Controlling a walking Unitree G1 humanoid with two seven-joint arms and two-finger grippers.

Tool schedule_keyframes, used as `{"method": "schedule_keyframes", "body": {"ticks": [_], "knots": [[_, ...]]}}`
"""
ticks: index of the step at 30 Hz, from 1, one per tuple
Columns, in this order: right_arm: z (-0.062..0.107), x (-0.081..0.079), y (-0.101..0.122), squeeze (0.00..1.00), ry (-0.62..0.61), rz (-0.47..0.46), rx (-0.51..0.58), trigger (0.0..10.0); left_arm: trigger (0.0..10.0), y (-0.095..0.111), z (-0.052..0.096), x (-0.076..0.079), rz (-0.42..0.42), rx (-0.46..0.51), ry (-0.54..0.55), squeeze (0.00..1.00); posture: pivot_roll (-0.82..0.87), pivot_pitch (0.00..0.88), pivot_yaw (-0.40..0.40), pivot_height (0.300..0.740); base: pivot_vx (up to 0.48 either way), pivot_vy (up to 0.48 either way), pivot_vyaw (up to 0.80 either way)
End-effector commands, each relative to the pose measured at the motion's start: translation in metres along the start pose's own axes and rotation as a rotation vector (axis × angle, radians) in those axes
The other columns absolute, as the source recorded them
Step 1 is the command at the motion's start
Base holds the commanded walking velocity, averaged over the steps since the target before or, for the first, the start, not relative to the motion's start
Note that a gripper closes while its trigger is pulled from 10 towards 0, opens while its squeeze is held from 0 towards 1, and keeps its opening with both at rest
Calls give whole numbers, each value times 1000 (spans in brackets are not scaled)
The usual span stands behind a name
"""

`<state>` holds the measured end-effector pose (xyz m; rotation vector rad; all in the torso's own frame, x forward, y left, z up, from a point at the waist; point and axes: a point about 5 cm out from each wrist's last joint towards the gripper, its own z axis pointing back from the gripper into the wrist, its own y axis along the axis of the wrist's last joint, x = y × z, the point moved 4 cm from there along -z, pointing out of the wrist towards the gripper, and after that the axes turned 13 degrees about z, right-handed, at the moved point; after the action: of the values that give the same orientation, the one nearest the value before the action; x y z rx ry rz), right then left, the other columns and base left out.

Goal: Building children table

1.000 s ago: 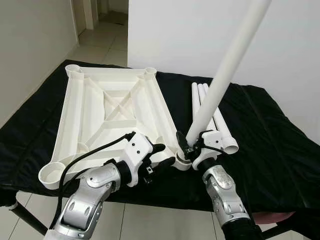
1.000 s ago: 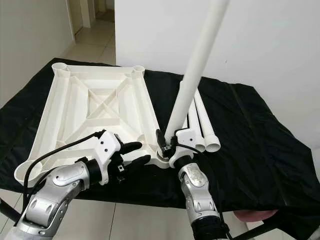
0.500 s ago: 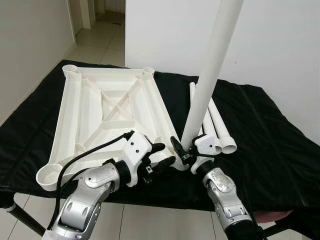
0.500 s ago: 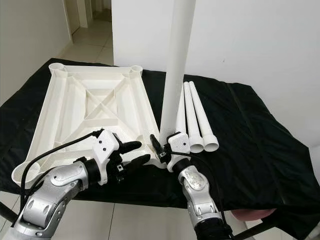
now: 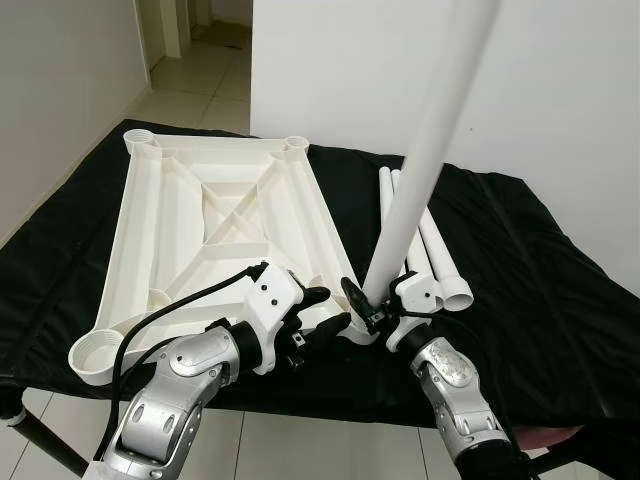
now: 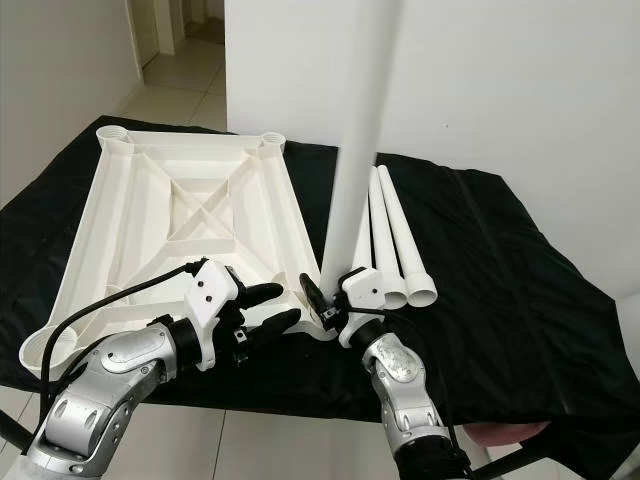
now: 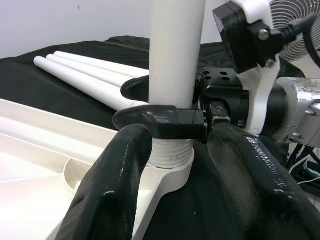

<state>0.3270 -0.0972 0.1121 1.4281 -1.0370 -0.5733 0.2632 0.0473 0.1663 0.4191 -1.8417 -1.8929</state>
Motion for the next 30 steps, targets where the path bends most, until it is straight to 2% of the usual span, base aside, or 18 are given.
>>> {"method": "schedule_keyframes", "body": {"ticks": [1,14,17,18,23,26,28,30], "knots": [[11,-5,-30,0,0,-78,-126,10000,10000,5,-1,0,-7,18,28,0,39,0,-115,740,0,0,0],[14,-8,-37,0,-1,-97,-149,10000,10000,5,1,0,-7,18,35,0,44,0,-119,740,0,0,0],[16,-2,-46,0,-58,-141,-192,10000,10000,6,1,-1,-9,19,38,0,48,0,-122,740,0,0,0],[18,3,-53,0,-113,-174,-226,10000,10000,7,2,-1,-10,22,40,0,51,0,-124,740,0,0,0],[20,6,-59,0,-161,-233,-248,10000,10000,7,2,0,-10,24,42,0,52,0,-124,740,0,0,0],[21,6,-60,0,-163,-239,-253,10000,10000,7,2,0,-10,24,42,0,52,0,-124,740,0,0,0],[20,3,-57,0,-133,-196,-239,10000,10000,7,3,0,-10,23,43,0,54,0,-127,740,0,0,0],[20,3,-57,0,-133,-196,-239,10000,10000,7,3,0,-10,23,43,0,54,0,-127,740,0,0,0]]}}
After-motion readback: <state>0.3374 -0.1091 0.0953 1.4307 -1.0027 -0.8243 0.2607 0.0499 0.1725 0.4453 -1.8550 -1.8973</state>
